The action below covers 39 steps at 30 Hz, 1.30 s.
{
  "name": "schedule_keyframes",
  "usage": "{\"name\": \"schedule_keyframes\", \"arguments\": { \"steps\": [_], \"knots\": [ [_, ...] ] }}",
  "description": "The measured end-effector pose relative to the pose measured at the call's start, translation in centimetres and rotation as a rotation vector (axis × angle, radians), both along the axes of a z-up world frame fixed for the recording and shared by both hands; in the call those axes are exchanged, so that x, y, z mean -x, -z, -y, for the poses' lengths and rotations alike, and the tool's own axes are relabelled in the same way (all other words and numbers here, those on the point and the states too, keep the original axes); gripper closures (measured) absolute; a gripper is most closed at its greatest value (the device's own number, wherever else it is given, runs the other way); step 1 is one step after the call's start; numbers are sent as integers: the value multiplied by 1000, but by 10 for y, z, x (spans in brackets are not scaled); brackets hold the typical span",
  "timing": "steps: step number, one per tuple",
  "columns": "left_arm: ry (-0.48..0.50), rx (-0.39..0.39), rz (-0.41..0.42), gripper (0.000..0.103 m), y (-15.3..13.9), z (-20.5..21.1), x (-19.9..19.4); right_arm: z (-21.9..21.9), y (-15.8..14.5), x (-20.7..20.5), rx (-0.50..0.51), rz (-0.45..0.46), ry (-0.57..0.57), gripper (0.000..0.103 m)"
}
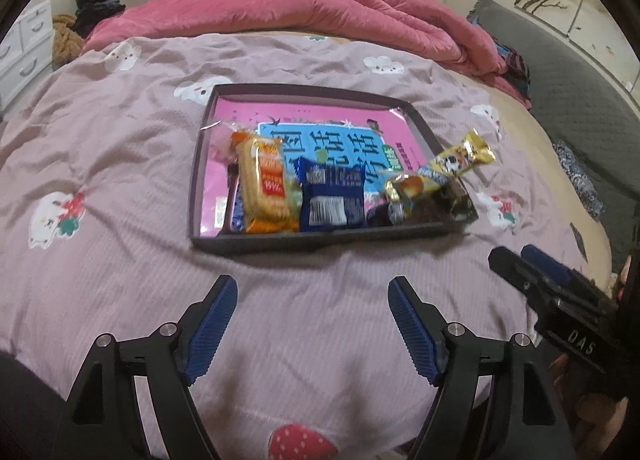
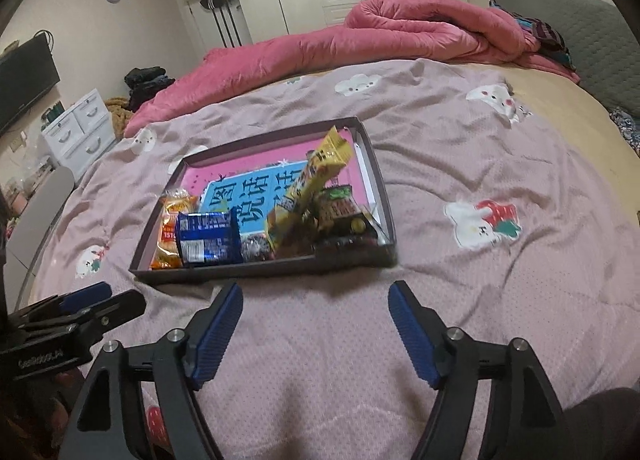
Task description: Organize snacks
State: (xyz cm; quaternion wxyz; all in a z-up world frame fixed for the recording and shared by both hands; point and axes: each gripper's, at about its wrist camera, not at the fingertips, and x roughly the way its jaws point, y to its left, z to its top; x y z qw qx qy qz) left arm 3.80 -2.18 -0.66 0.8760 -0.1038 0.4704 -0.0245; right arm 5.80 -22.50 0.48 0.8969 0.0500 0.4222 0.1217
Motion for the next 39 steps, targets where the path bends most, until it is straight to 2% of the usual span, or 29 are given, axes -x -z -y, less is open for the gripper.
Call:
{"name": "schedule_keyframes", "arguments": {
  "steps": [6, 15, 39],
  "knots": [
    [-10, -2, -4, 24, 1, -3, 13, 1, -3, 12, 19, 3, -4, 24],
    [-8, -13, 25, 23, -6, -1, 19, -7, -15, 22, 30, 68, -49, 20],
    [-20, -20, 27, 23, -9, -5, 19, -7, -10, 21, 24, 44, -51, 19]
  ]
}}
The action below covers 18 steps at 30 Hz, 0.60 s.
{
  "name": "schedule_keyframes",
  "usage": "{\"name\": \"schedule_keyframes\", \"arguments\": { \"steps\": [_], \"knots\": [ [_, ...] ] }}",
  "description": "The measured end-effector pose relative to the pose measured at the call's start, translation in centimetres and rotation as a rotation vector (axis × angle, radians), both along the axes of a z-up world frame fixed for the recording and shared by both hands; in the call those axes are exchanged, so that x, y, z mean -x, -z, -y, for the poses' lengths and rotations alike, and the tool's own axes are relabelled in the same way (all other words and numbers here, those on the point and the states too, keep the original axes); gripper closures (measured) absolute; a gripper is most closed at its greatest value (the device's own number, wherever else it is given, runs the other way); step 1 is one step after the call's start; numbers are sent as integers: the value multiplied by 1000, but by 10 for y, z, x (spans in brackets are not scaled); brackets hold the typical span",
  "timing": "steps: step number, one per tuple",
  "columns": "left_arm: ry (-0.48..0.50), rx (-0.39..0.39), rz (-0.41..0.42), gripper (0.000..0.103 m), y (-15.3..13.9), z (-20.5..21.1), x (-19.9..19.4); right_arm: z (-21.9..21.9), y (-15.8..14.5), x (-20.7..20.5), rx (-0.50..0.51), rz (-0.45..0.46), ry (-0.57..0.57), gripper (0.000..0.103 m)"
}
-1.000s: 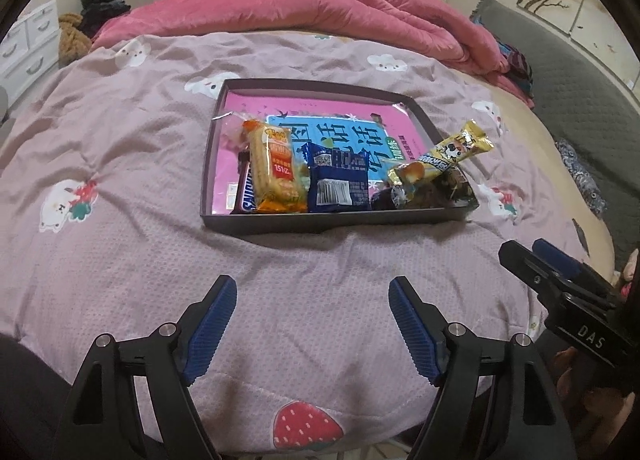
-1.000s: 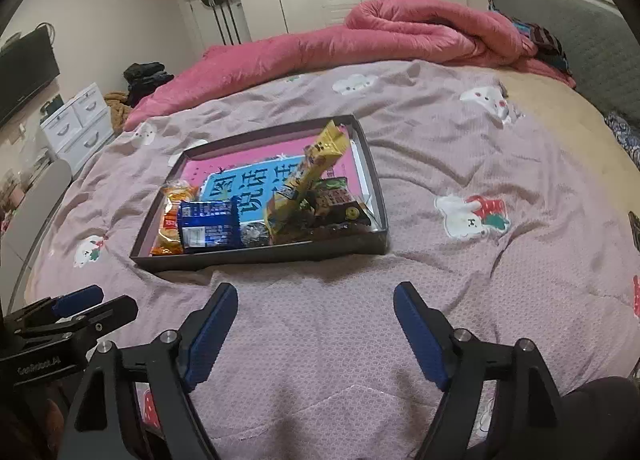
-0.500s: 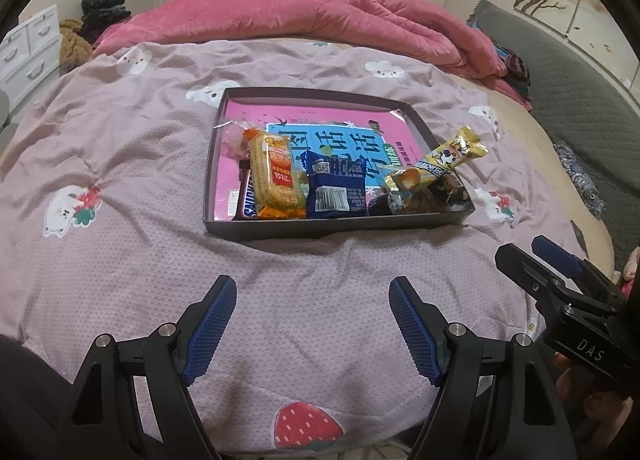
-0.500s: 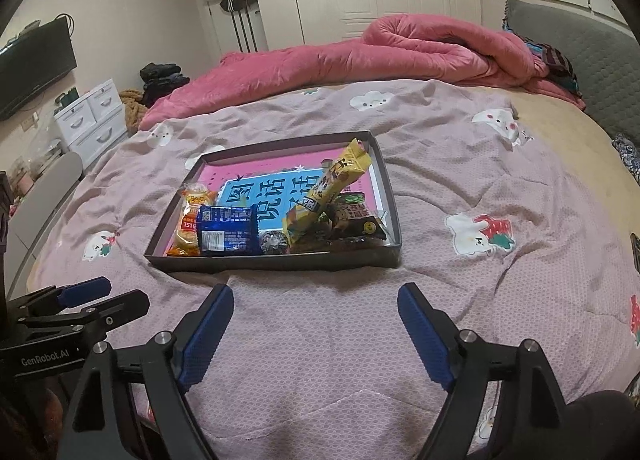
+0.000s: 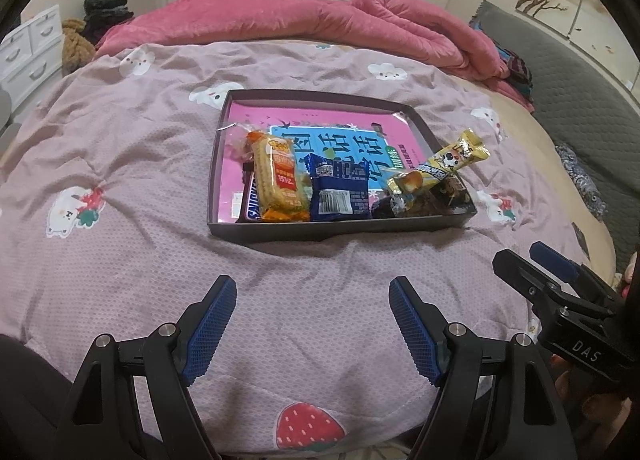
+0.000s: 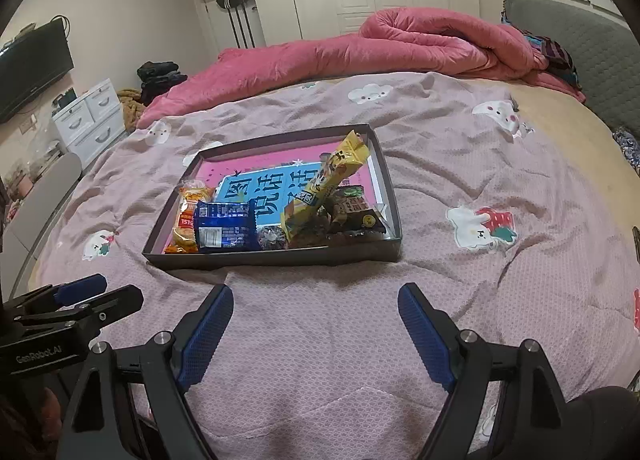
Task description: Organize snacks
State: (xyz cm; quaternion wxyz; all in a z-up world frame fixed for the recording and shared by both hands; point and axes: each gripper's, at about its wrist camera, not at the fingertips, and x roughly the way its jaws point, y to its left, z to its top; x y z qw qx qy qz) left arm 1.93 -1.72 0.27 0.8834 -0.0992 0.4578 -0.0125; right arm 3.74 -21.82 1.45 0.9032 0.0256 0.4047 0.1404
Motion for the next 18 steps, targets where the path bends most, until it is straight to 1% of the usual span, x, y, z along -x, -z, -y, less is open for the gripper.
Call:
{"name": "schedule_keyframes", "arguments": {
  "steps": [18],
  "knots": [
    [-2, -3, 4, 23, -2, 0, 1, 1, 2, -1, 0, -10, 0, 18]
  ]
}}
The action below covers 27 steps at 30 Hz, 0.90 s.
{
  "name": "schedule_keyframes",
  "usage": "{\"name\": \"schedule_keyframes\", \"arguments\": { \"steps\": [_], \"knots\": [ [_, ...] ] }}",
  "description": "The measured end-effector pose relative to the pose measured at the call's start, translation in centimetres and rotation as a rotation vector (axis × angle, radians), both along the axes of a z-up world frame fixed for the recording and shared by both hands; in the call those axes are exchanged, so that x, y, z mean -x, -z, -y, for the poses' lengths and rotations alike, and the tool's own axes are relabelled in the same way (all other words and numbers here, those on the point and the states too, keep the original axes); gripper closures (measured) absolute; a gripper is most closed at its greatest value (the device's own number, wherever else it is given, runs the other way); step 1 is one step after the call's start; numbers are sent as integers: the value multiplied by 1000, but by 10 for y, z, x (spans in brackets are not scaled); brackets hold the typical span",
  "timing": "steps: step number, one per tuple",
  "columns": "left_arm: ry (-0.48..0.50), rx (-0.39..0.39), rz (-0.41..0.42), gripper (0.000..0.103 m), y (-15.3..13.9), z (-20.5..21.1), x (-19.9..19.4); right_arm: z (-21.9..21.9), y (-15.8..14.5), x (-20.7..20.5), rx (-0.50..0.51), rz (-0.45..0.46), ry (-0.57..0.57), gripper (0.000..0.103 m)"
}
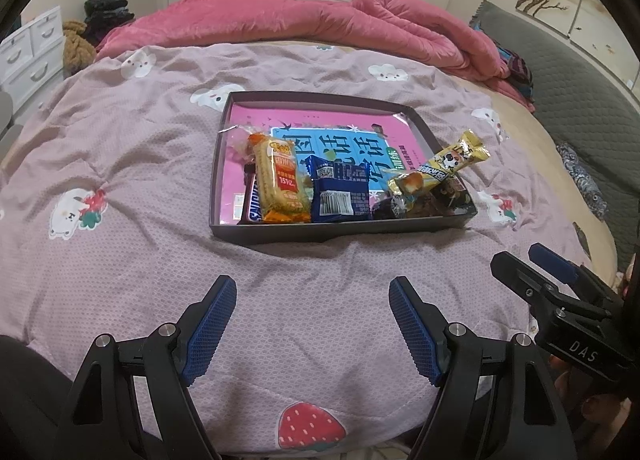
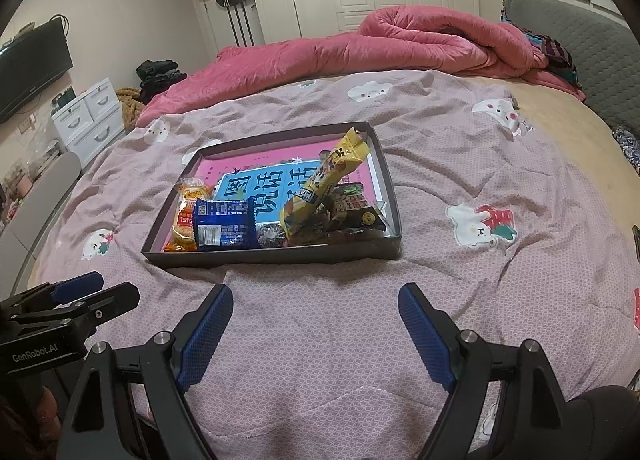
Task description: Organize snacks
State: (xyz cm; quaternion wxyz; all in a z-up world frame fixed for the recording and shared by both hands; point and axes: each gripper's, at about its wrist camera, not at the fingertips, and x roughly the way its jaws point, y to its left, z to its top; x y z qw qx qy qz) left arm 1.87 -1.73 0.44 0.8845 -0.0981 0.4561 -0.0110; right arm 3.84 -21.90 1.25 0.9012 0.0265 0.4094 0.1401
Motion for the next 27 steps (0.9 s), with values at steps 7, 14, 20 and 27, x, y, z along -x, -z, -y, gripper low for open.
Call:
{"name": "schedule_keyframes", "arguments": {
  "steps": [7, 14, 20, 27],
  "knots": [
    [-1, -6, 1, 23, -1, -1, 0, 0, 2, -1, 0, -8, 1, 16],
    [-3, -10, 3, 23, -2, -2, 1, 0, 2, -1, -2, -14, 2, 15],
    [-3, -12, 4, 23, -2, -1, 1, 0, 3, -1, -4, -16, 6, 15],
    [-1, -15, 2, 23, -1, -1, 1, 0, 3, -1, -5, -16, 6, 14]
  ]
}}
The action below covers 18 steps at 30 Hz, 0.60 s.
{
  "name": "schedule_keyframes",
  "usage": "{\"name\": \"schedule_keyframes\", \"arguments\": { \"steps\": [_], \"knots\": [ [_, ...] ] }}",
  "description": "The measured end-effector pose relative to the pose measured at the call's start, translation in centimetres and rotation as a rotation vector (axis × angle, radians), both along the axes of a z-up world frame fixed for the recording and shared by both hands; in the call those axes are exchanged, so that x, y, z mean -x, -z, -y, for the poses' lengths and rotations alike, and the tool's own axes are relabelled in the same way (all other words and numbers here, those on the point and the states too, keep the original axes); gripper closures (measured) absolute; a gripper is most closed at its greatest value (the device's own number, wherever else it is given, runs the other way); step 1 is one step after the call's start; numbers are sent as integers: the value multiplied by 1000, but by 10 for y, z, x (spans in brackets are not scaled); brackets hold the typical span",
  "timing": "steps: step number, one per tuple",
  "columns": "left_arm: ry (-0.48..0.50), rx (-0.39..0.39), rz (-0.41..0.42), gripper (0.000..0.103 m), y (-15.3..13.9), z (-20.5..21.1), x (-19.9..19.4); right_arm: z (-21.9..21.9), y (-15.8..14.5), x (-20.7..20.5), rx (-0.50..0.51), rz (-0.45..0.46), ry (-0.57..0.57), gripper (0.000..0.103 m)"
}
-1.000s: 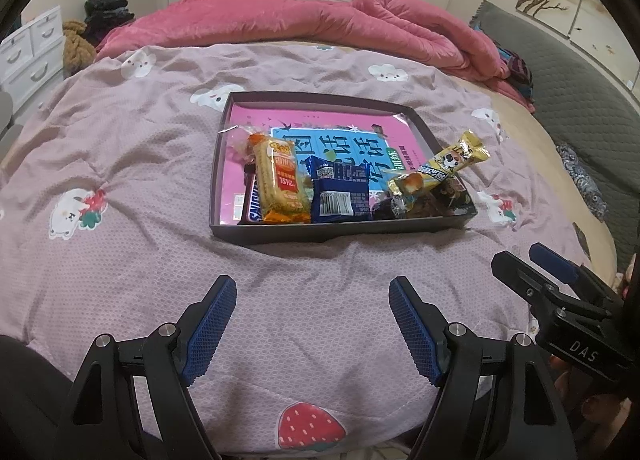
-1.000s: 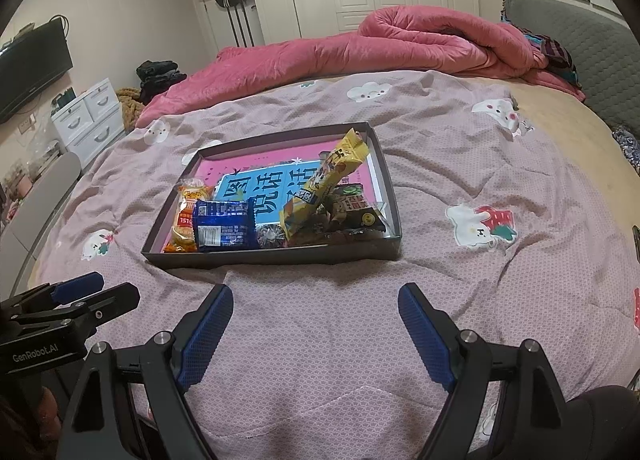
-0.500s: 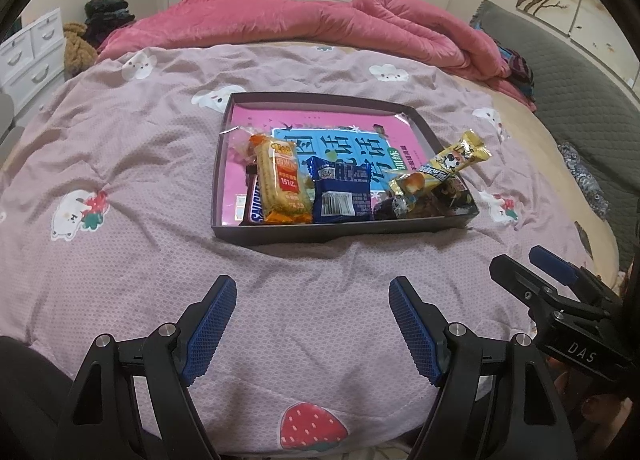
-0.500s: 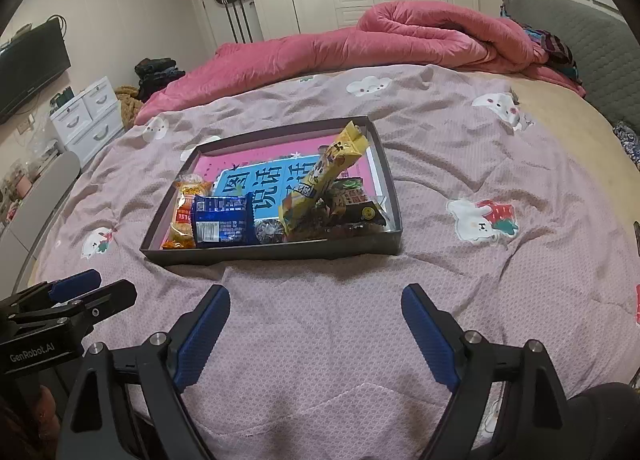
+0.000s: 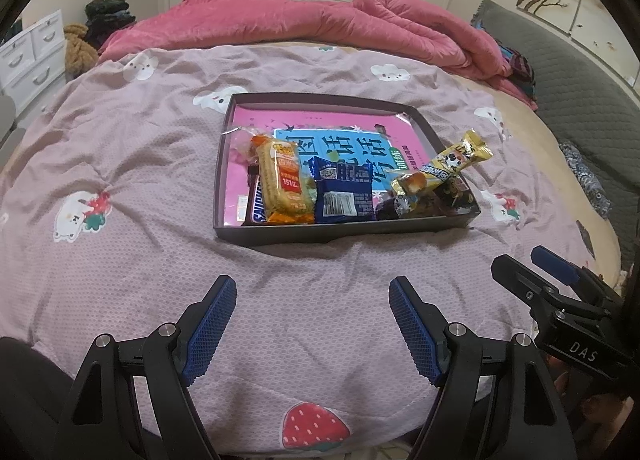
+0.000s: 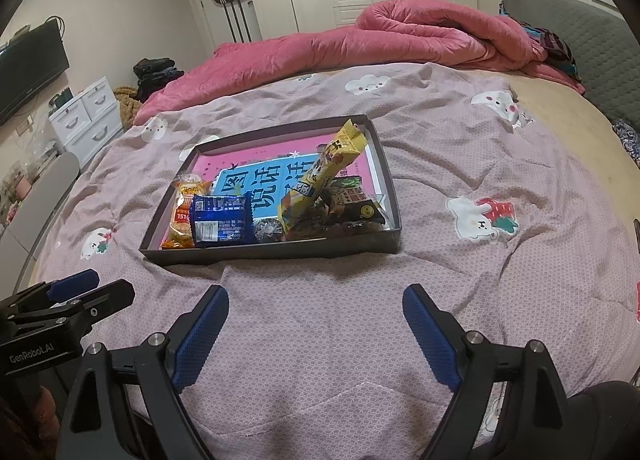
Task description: Organize snacks
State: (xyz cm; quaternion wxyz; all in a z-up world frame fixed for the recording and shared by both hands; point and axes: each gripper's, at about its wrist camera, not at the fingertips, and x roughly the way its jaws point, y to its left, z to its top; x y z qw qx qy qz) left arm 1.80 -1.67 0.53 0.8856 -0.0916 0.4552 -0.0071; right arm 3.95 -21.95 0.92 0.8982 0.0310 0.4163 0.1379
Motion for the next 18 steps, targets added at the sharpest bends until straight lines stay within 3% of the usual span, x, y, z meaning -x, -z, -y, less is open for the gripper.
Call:
{"name": "schedule_keyframes", "arguments": {
  "steps": [18],
  "knots": [
    [-15, -34, 22, 23, -4, -1, 0, 1, 1, 0, -6, 0, 4, 13]
  ]
}}
